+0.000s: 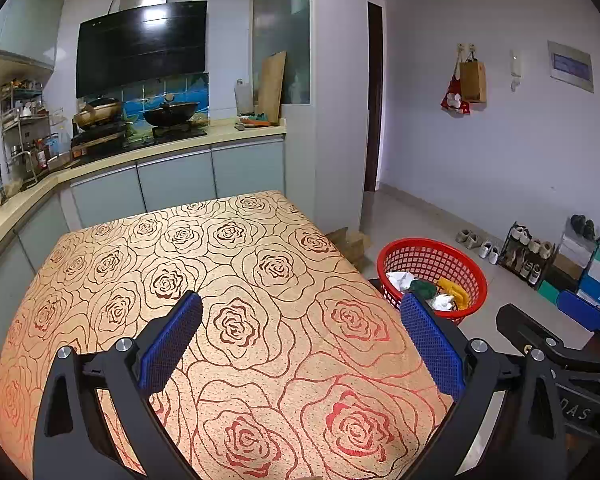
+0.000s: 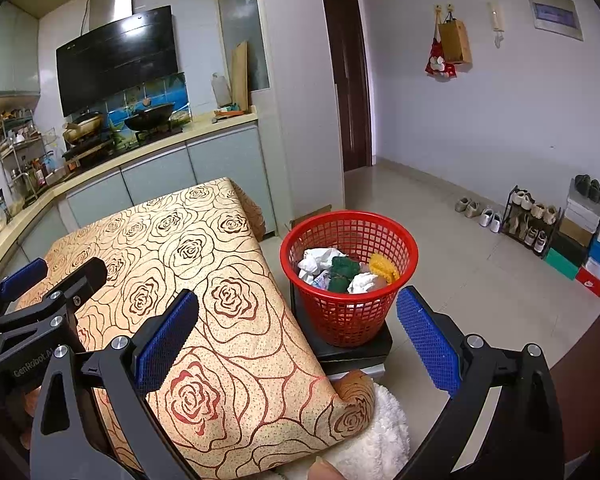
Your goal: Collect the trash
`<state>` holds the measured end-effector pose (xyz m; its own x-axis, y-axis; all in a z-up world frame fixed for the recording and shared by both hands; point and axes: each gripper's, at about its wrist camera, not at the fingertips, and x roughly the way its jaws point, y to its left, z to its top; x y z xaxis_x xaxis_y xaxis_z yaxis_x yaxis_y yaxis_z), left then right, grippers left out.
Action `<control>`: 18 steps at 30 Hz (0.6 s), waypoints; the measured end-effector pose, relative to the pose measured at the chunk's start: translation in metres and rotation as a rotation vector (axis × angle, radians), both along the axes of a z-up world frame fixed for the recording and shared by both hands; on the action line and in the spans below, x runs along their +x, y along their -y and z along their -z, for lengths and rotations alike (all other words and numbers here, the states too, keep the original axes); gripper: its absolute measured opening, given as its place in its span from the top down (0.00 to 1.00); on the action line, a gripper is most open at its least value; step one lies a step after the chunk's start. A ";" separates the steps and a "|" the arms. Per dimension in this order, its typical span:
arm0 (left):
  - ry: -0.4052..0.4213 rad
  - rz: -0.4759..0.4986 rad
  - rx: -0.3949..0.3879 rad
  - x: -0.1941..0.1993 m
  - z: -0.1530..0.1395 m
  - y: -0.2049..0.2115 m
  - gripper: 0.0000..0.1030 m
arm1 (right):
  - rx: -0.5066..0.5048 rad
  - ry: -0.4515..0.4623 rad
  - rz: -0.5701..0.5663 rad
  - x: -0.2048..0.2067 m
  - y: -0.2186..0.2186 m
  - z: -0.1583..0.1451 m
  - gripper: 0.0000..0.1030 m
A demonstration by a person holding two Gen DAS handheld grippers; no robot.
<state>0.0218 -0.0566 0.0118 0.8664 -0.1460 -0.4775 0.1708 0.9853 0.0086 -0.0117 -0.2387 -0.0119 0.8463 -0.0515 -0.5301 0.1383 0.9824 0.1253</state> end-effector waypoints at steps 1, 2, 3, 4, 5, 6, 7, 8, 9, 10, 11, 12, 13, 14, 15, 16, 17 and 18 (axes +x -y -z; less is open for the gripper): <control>0.000 0.000 0.001 0.000 0.000 0.001 0.07 | 0.000 0.000 0.000 0.000 0.000 0.000 0.06; 0.000 0.002 0.001 0.000 0.000 0.001 0.07 | 0.001 0.000 0.001 0.000 0.000 0.000 0.06; 0.001 0.004 0.000 -0.001 0.000 0.001 0.07 | 0.001 -0.001 0.002 0.000 0.001 0.000 0.06; 0.000 0.005 -0.001 -0.001 0.000 0.001 0.07 | 0.001 -0.001 0.002 0.000 0.001 0.000 0.06; 0.002 0.004 0.000 -0.002 0.001 0.001 0.07 | 0.003 -0.002 0.005 0.000 0.001 -0.001 0.06; 0.004 0.000 0.002 -0.002 0.001 0.001 0.07 | 0.004 -0.002 0.007 0.000 0.003 0.000 0.06; 0.012 -0.006 0.006 -0.002 0.001 0.001 0.07 | 0.005 -0.002 0.009 0.000 0.005 0.001 0.06; 0.017 -0.012 0.008 -0.003 0.000 0.001 0.07 | 0.006 -0.003 0.011 0.000 0.005 0.001 0.06; 0.025 -0.021 0.007 -0.004 0.000 0.000 0.07 | 0.007 -0.003 0.013 0.000 0.007 0.002 0.06; 0.031 -0.026 0.005 -0.004 -0.001 -0.001 0.07 | 0.007 -0.004 0.015 0.000 0.007 0.002 0.06; 0.033 -0.030 0.005 -0.005 -0.001 -0.002 0.07 | 0.008 -0.005 0.016 0.000 0.008 0.002 0.06; 0.032 -0.032 0.005 -0.004 -0.001 -0.003 0.07 | 0.009 -0.007 0.017 0.000 0.009 0.003 0.06; 0.028 -0.037 0.001 -0.004 -0.001 -0.005 0.07 | 0.009 -0.008 0.016 0.001 0.009 0.003 0.06; 0.023 -0.039 -0.007 -0.003 -0.001 -0.007 0.07 | 0.008 -0.010 0.014 0.002 0.009 0.004 0.06; 0.019 -0.039 -0.012 -0.003 -0.001 -0.009 0.07 | 0.005 -0.010 0.012 0.002 0.008 0.004 0.06; 0.017 -0.039 -0.015 -0.002 0.000 -0.011 0.07 | 0.003 -0.011 0.010 0.003 0.007 0.004 0.06; 0.013 -0.040 -0.014 -0.002 0.000 -0.013 0.07 | 0.000 -0.013 0.008 0.004 0.006 0.005 0.06; 0.009 -0.048 -0.011 -0.001 0.000 -0.016 0.07 | -0.004 -0.015 0.004 0.006 0.004 0.006 0.06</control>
<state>0.0209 -0.0405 0.0117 0.8768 -0.1097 -0.4681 0.1236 0.9923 -0.0012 -0.0062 -0.2427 -0.0177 0.8378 -0.0573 -0.5430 0.1444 0.9823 0.1193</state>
